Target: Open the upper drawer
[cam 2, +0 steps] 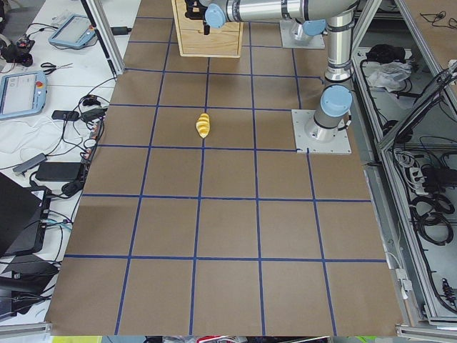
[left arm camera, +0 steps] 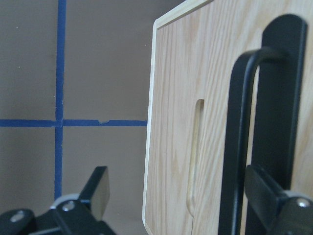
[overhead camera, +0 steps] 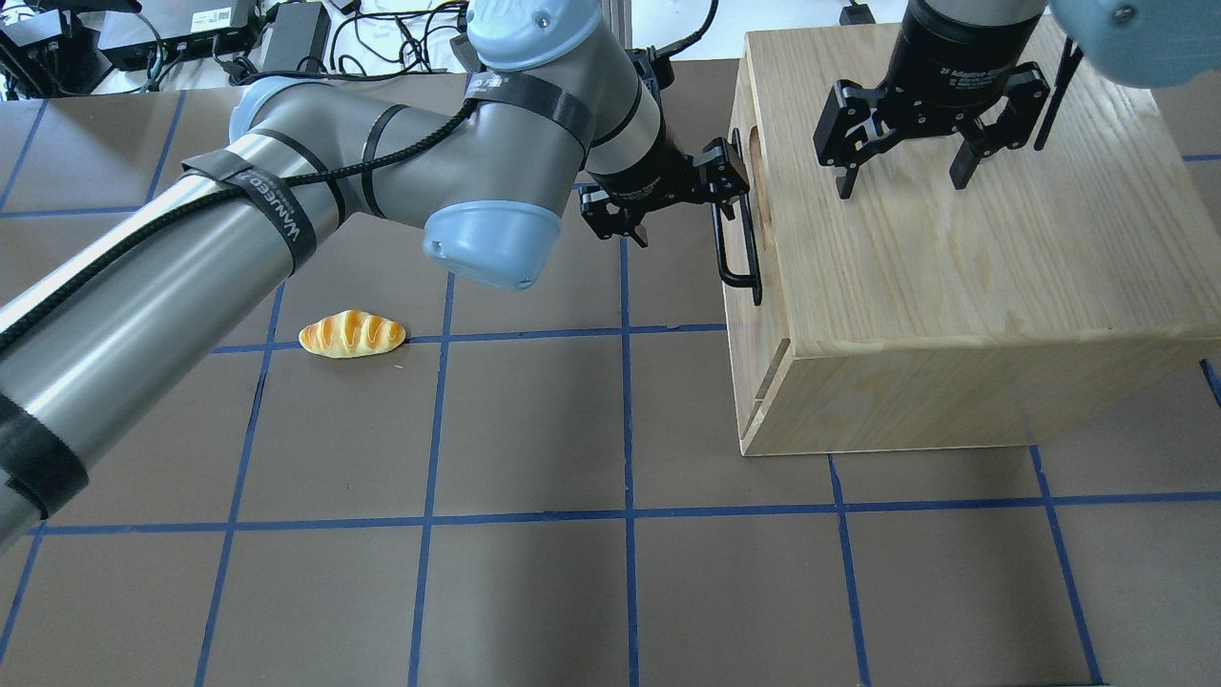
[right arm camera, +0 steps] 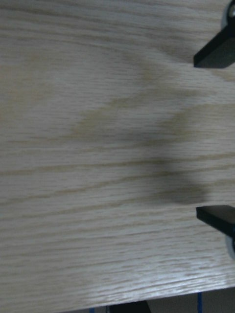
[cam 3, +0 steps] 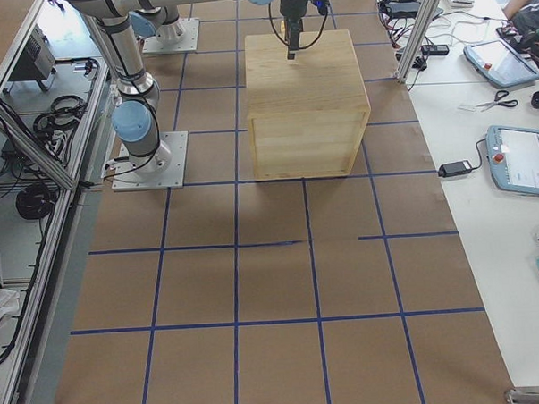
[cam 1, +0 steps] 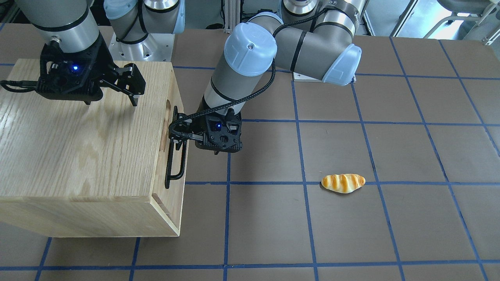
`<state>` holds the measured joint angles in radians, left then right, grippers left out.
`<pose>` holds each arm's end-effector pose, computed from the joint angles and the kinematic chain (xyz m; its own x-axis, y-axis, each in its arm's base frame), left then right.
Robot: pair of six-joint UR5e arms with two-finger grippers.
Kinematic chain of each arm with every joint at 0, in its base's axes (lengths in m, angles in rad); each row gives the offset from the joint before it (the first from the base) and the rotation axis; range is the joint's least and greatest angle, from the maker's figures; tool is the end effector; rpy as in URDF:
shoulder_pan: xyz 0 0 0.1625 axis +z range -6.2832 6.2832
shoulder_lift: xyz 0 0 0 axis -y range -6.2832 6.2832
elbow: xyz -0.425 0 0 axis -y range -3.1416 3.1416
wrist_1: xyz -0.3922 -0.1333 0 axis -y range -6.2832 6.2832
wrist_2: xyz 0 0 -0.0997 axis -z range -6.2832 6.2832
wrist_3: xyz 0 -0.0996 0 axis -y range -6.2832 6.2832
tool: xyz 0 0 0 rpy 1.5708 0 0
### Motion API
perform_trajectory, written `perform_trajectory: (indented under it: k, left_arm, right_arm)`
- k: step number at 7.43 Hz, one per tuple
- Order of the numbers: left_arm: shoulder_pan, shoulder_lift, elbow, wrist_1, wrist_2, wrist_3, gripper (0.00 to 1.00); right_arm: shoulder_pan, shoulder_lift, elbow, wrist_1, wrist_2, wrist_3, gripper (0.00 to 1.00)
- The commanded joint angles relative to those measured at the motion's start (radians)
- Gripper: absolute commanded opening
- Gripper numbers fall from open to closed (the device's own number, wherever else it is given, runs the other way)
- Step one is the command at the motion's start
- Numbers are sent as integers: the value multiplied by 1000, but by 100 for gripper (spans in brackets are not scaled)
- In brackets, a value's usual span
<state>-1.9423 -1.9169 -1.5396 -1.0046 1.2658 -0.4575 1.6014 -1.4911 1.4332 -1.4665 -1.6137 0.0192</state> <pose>-0.3834 -0.5346 0.3736 -0.9284 -0.0256 0.3708 -0.0652 0.9934 -0.0946 0.1449 -0.5162 0.5048 -0.9990 -0.0134 0.0437 -0.0114 0.9989 0.0455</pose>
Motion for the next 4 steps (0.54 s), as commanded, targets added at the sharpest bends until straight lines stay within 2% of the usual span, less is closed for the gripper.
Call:
perform_trajectory:
  k: [1, 4]
  left_arm:
    - [5, 19, -42, 1, 6, 60, 100]
    - [25, 25, -45, -9, 1, 63, 100]
  right_arm:
    - [0, 0, 0, 0, 0, -1, 100]
    - [0, 0, 0, 0, 0, -1, 100]
